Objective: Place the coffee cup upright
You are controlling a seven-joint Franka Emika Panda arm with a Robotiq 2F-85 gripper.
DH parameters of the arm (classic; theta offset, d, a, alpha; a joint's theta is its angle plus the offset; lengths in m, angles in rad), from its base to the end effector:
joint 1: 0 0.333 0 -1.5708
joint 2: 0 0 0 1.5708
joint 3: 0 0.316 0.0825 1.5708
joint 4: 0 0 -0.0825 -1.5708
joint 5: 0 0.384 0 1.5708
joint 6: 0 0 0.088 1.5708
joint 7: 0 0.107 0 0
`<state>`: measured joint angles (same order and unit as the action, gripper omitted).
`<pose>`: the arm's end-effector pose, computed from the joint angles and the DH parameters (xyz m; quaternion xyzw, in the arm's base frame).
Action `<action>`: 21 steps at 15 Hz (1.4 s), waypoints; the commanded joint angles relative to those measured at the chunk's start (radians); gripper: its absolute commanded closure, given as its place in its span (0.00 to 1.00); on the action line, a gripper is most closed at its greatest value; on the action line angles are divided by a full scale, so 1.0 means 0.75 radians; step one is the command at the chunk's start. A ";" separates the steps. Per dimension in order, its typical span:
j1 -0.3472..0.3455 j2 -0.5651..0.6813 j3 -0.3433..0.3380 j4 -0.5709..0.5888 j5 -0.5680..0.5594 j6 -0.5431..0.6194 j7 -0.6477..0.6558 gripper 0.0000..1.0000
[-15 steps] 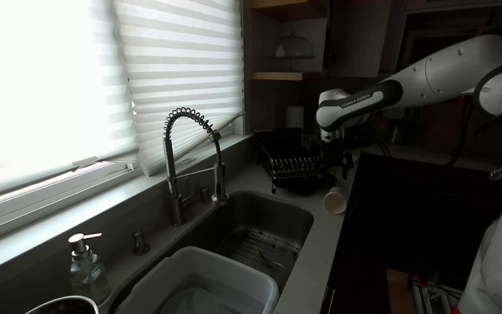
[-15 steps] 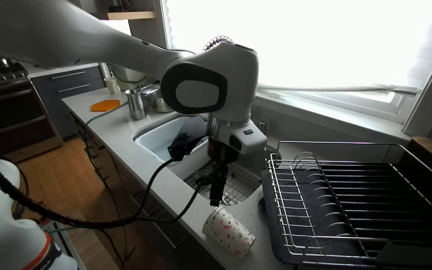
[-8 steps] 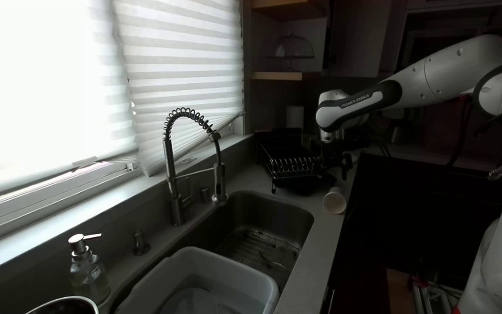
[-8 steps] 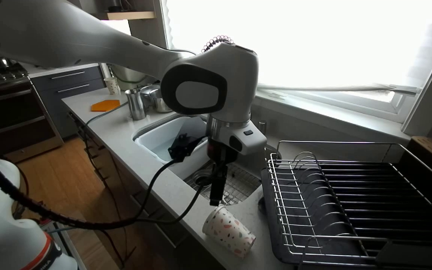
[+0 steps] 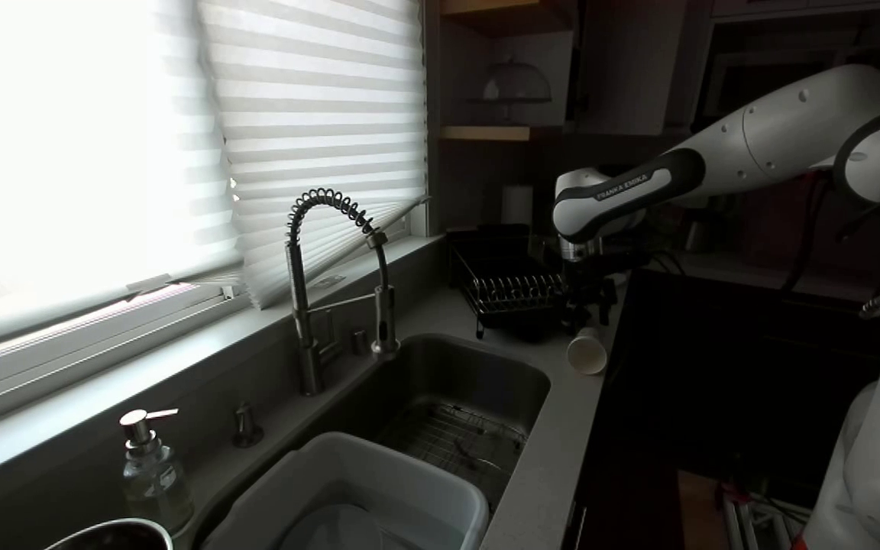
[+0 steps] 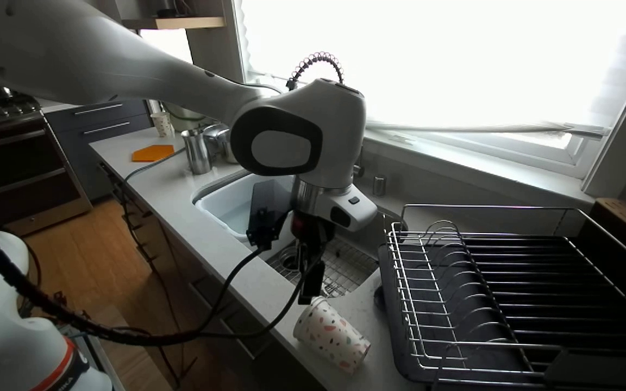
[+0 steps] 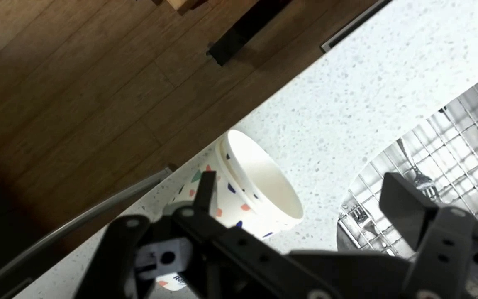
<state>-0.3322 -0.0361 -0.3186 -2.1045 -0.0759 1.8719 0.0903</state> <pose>0.4045 -0.3164 0.4180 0.9326 -0.3458 -0.1031 0.0008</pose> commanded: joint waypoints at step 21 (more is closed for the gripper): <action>0.017 -0.070 0.023 -0.202 -0.405 0.193 -0.189 0.00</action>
<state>-0.3288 -0.0836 -0.3083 -2.2262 -0.3203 1.9826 -0.0391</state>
